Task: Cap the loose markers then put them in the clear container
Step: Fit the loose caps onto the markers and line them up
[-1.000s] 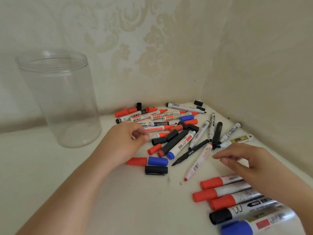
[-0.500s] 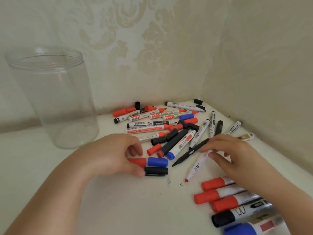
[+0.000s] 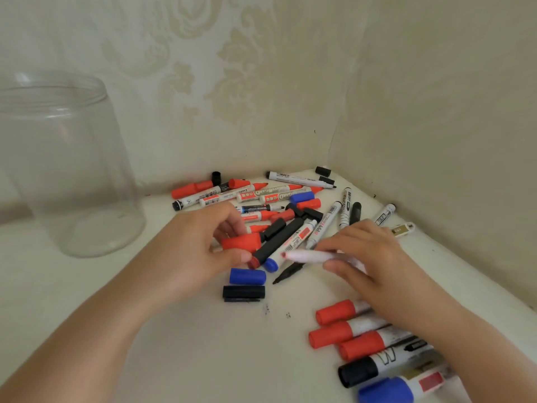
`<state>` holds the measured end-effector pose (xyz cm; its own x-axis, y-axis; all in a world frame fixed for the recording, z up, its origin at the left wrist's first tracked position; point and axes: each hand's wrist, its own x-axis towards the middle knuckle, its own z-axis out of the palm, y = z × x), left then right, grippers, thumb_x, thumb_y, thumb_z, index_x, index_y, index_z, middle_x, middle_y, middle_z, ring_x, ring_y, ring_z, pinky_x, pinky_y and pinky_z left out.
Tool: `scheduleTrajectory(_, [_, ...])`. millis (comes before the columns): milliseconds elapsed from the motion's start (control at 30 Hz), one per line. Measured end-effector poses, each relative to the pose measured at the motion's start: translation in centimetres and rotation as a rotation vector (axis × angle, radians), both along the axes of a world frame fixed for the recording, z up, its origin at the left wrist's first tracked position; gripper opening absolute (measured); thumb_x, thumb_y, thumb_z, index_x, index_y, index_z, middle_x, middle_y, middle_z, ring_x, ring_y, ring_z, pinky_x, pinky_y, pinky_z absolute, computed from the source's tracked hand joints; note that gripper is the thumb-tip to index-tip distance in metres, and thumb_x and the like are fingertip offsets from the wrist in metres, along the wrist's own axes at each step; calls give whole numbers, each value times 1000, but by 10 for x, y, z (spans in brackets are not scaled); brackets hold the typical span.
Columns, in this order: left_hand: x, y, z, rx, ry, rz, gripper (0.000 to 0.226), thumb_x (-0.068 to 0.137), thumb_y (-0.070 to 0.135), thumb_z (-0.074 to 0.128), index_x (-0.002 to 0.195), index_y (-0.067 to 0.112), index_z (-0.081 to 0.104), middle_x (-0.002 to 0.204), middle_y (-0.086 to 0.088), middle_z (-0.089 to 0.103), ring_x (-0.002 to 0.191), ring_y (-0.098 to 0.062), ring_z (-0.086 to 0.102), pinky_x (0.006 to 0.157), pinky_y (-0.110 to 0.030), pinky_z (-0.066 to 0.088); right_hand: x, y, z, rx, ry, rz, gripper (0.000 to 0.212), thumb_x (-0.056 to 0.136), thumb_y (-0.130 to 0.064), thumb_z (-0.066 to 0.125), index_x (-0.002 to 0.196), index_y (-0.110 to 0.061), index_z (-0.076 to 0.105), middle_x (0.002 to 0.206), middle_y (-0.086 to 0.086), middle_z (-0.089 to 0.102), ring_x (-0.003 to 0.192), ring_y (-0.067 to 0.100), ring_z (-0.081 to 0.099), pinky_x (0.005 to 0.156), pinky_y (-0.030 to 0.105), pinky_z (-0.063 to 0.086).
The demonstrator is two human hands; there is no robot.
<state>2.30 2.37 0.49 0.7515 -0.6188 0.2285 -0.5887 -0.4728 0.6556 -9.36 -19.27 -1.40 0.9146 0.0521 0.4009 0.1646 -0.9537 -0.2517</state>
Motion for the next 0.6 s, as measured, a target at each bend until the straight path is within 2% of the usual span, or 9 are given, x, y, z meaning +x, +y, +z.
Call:
scheduleTrajectory(67, [-6, -5, -4, -31, -17, -22, 29, 68, 24, 78, 70, 34, 51, 74, 17, 60, 70, 14, 49, 63, -4, 37, -4, 0, 6, 64, -58, -31, 26, 84, -43, 45, 100, -32, 63, 84, -22, 57, 84, 2, 46, 79, 24, 36])
scheduleTrajectory(133, [-7, -7, -8, -51, -42, -10, 30, 68, 23, 78, 68, 33, 50, 71, 15, 60, 75, 7, 50, 64, -11, 39, -7, -1, 10, 118, -61, -34, 24, 82, -44, 47, 100, -36, 62, 84, -23, 56, 86, 0, 49, 79, 15, 35])
scheduleTrajectory(200, [-7, -8, -10, -67, -53, -7, 29, 67, 23, 78, 69, 32, 50, 80, 18, 61, 78, 1, 50, 66, -16, 40, -9, -1, 11, 161, -37, -35, 19, 83, -41, 55, 100, -37, 62, 86, -19, 56, 86, 2, 53, 77, 12, 37])
scheduleTrajectory(267, [-7, -8, -10, -82, -54, -19, 29, 67, 21, 78, 69, 32, 51, 85, 24, 60, 79, 2, 51, 65, -15, 40, -9, -2, 10, 192, -11, -38, 16, 83, -31, 63, 99, -36, 63, 90, -19, 54, 84, 4, 54, 74, 12, 39])
scheduleTrajectory(334, [-10, -9, -8, -83, -47, -38, 30, 68, 20, 78, 68, 31, 51, 73, 14, 62, 73, 7, 51, 62, -11, 39, -9, -1, 8, 191, 7, -45, 17, 84, -28, 62, 99, -35, 64, 90, -21, 52, 83, 4, 54, 73, 12, 39])
scheduleTrajectory(400, [-14, -11, -4, -89, -25, -83, 28, 67, 17, 78, 69, 28, 53, 70, 11, 63, 60, 11, 50, 59, -7, 37, -9, 0, 8, 176, 14, -52, 18, 82, -31, 60, 99, -35, 64, 89, -21, 52, 81, 3, 54, 72, 12, 39])
scheduleTrajectory(500, [-17, -12, -1, -115, 16, -145, 24, 66, 17, 79, 70, 23, 56, 78, 20, 62, 50, 10, 48, 54, -5, 35, -8, 3, 7, 198, 25, -40, 20, 80, -32, 57, 99, -34, 65, 89, -19, 53, 82, 4, 54, 71, 10, 38])
scheduleTrajectory(600, [-20, -14, -2, -132, 28, -168, 22, 67, 18, 78, 70, 25, 58, 77, 19, 63, 50, 9, 47, 51, -4, 35, -8, 9, 8, 218, 23, 0, 20, 81, -33, 57, 99, -33, 66, 86, -16, 53, 81, 6, 54, 69, 11, 38])
